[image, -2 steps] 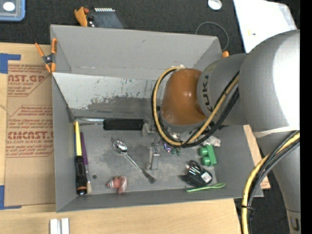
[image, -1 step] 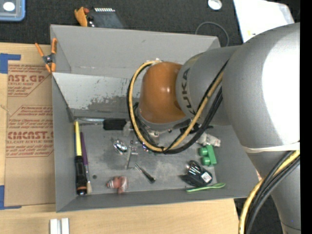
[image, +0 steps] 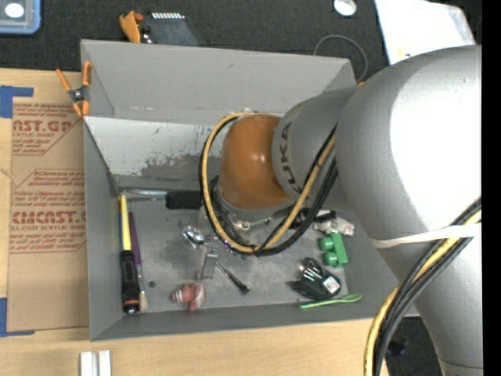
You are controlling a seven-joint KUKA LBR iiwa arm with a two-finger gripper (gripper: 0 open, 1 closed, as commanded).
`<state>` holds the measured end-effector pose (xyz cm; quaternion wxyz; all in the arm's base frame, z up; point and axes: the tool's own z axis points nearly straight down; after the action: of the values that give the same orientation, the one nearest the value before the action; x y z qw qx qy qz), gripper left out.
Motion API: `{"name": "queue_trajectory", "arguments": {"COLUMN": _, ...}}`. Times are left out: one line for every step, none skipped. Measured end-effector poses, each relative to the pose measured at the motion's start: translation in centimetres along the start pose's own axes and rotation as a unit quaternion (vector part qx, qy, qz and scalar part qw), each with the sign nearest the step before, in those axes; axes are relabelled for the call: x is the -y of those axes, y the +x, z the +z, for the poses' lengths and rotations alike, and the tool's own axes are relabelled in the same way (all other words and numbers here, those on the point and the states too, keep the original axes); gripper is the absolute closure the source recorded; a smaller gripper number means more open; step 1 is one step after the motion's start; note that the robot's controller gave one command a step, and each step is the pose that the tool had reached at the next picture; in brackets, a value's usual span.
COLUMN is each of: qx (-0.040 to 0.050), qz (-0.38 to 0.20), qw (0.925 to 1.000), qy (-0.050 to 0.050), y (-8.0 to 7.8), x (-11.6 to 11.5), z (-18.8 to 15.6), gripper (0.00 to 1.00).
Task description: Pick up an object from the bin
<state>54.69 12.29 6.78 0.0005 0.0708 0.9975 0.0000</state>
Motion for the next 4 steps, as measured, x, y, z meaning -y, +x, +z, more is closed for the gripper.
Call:
{"name": "queue_trajectory", "arguments": {"qx": 0.0043, "qz": 0.042, "qw": 0.9991, "qy": -0.004, "y": 2.0, "x": 0.3, "z": -0.2, "gripper": 1.0}}
{"name": "queue_trajectory", "arguments": {"qx": 0.0041, "qz": 0.042, "qw": 0.9991, "qy": -0.004, "y": 2.0, "x": 0.3, "z": -0.3, "gripper": 1.0}}
{"name": "queue_trajectory", "arguments": {"qx": 0.0025, "qz": 0.042, "qw": 0.9991, "qy": -0.004, "y": 2.1, "x": 0.3, "z": -1.7, "gripper": 1.0}}
{"name": "queue_trajectory", "arguments": {"qx": 0.0029, "qz": 0.042, "qw": 0.9991, "qy": -0.005, "y": 2.1, "x": 0.3, "z": -3.6, "gripper": 1.0}}
